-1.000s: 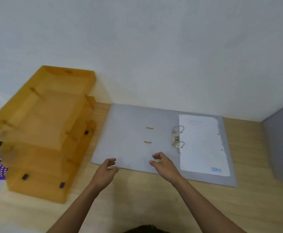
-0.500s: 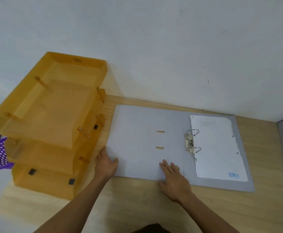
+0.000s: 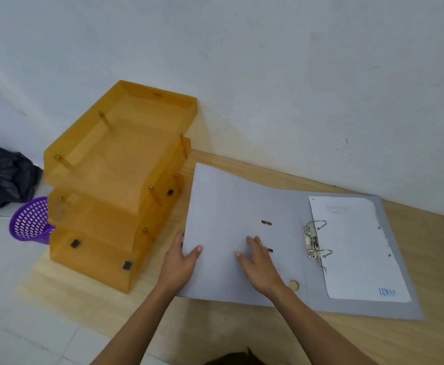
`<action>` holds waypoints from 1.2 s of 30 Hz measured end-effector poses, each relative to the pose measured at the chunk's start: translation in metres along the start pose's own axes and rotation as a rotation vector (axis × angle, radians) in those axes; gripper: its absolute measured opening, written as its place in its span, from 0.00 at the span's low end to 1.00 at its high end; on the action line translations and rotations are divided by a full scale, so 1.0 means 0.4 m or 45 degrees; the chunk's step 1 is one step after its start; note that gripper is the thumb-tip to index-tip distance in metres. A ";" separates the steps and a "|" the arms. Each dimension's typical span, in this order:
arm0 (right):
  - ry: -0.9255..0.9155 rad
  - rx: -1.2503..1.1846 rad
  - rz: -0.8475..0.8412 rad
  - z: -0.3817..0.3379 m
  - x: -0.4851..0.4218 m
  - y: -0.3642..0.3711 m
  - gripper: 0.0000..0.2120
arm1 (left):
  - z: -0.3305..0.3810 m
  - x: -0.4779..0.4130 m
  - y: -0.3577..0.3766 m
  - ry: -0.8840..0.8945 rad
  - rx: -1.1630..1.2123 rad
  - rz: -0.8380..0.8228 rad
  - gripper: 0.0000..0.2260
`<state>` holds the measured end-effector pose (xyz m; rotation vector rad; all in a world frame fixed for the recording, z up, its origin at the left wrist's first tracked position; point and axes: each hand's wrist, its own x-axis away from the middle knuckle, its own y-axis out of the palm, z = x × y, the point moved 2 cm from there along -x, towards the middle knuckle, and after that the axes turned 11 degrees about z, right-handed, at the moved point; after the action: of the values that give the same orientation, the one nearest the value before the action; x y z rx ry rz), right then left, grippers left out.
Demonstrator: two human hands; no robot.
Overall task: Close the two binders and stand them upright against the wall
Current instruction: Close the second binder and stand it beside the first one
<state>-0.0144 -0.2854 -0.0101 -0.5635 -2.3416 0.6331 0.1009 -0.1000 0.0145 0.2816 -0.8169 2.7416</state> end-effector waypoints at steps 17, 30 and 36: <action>-0.248 -0.667 -0.033 -0.218 0.139 -0.236 0.32 | 0.402 0.149 0.038 0.206 0.315 -0.351 0.19; -0.009 -0.732 0.405 -0.015 0.146 -0.528 0.18 | 0.479 0.270 0.405 0.190 0.203 -0.603 0.26; 0.125 -0.630 0.619 0.209 0.162 -0.592 0.21 | 0.362 0.251 0.509 0.193 -0.224 -0.588 0.28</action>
<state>-0.1702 -0.4624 0.0976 -1.3803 -2.2750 0.2087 -0.0406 -0.3252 0.0563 0.1945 -0.8252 2.2184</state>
